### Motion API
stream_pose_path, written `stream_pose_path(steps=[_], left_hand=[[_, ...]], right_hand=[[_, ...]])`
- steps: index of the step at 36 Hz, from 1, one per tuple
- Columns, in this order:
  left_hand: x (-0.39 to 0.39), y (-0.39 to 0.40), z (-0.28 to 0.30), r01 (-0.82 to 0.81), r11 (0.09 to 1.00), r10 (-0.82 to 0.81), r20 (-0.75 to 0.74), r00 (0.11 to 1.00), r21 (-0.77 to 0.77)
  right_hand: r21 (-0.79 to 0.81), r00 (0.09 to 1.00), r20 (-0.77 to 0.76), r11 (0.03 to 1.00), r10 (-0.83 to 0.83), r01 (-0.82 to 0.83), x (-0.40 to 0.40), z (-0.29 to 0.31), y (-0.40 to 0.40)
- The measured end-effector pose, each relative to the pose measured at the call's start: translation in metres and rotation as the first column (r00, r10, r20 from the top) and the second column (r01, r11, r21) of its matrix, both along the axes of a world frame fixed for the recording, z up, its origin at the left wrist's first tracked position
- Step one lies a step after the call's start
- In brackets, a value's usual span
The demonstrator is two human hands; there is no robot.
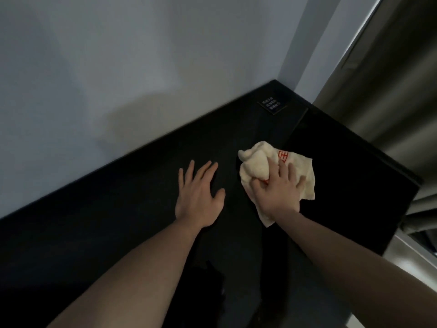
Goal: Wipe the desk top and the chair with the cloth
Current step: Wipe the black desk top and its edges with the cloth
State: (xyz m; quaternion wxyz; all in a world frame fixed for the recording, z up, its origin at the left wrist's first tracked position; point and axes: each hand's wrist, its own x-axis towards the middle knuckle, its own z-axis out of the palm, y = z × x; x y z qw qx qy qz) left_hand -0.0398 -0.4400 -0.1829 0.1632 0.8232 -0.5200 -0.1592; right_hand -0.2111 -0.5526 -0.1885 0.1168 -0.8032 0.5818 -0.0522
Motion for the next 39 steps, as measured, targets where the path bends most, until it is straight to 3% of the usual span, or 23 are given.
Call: stream_pose_path(steps=[4,10,19,32,39], left_hand=[[0.008,0.01,0.001,0.009,0.993,-0.029,-0.173,0.985,-0.116],[0.025,0.068,0.003,0.074,0.99,-0.11,-0.316,0.942,-0.124],[0.068,0.246,0.006,0.199,0.975,-0.211,-0.132,0.969,-0.096],[0.141,0.471,-0.008,-0.03,0.999,0.029,0.104,0.994,0.01],[0.131,0.492,-0.01,-0.091,0.995,0.084,0.163,0.983,0.033]], right_hand=[[-0.009,1.0,-0.01,1.0,-0.005,0.005,0.0,-0.001,0.045],[-0.013,0.999,-0.011,0.999,-0.031,0.031,0.0,0.001,0.107],[0.01,0.998,-0.018,0.999,-0.052,0.052,0.007,0.006,0.205],[0.027,0.999,0.023,0.999,0.036,-0.037,0.005,0.009,0.307],[0.051,0.998,0.006,0.996,0.067,-0.067,-0.004,0.012,0.379]])
